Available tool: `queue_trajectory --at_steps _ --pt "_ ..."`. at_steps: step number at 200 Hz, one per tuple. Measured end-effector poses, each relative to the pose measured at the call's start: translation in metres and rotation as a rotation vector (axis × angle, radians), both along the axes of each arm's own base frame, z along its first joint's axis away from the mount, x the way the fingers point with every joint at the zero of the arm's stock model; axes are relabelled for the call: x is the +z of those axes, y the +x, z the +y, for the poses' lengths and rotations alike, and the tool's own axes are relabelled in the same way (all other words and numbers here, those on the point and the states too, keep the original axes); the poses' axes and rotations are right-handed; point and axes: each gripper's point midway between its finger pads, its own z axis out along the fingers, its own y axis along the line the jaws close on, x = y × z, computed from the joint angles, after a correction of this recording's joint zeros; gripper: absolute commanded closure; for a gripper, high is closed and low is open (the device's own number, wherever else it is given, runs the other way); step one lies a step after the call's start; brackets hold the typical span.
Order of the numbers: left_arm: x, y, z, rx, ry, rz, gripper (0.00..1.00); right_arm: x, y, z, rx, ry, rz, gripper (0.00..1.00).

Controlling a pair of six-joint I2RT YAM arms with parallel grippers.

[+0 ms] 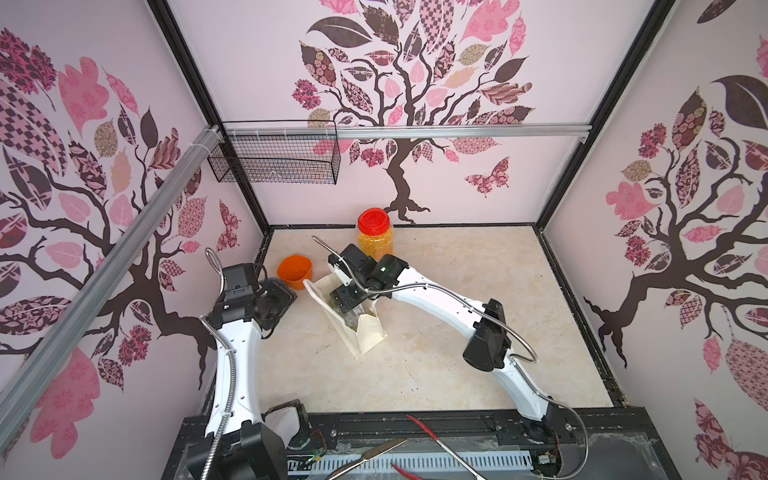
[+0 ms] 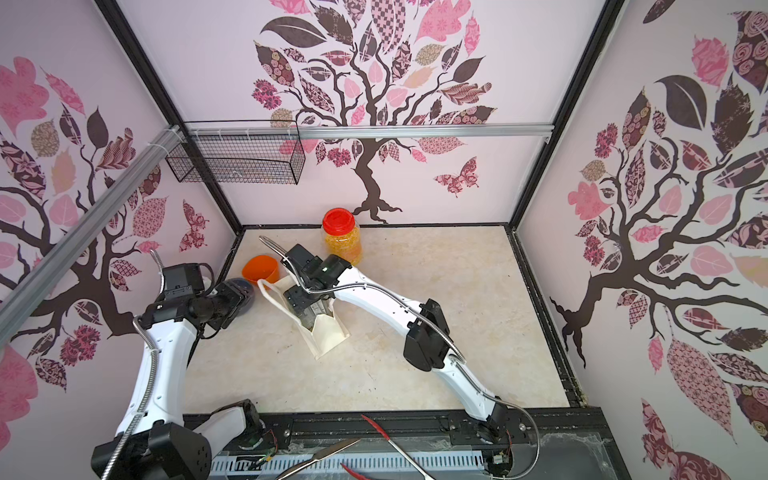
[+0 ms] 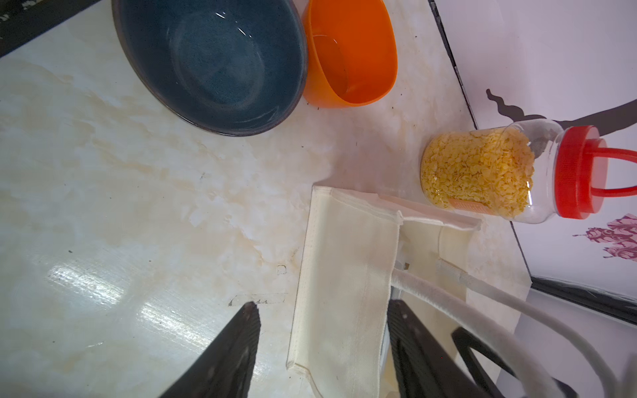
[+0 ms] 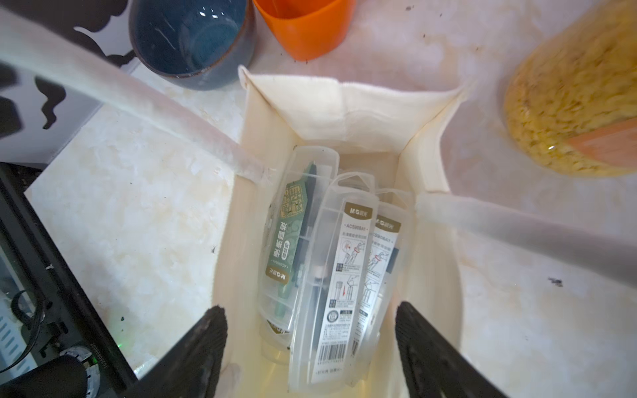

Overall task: Put the compass set into the canvas bag
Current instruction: Place the compass set in the canvas bag, then reset both arms

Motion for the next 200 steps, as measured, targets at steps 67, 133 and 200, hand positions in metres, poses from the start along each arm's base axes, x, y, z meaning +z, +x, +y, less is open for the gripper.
queue_trajectory --at_steps 67,133,200 --pt "-0.017 -0.009 0.014 0.037 0.078 0.065 0.37 0.199 0.016 -0.098 -0.134 0.321 -0.316 0.18" --pt "-0.054 -0.003 0.032 0.049 0.239 0.156 0.37 0.097 0.091 -0.346 -0.747 0.2 -0.355 0.0" --pt "-0.066 0.04 0.047 0.024 0.459 0.096 0.36 -0.08 0.061 -0.453 -1.055 -0.108 -0.312 0.0"
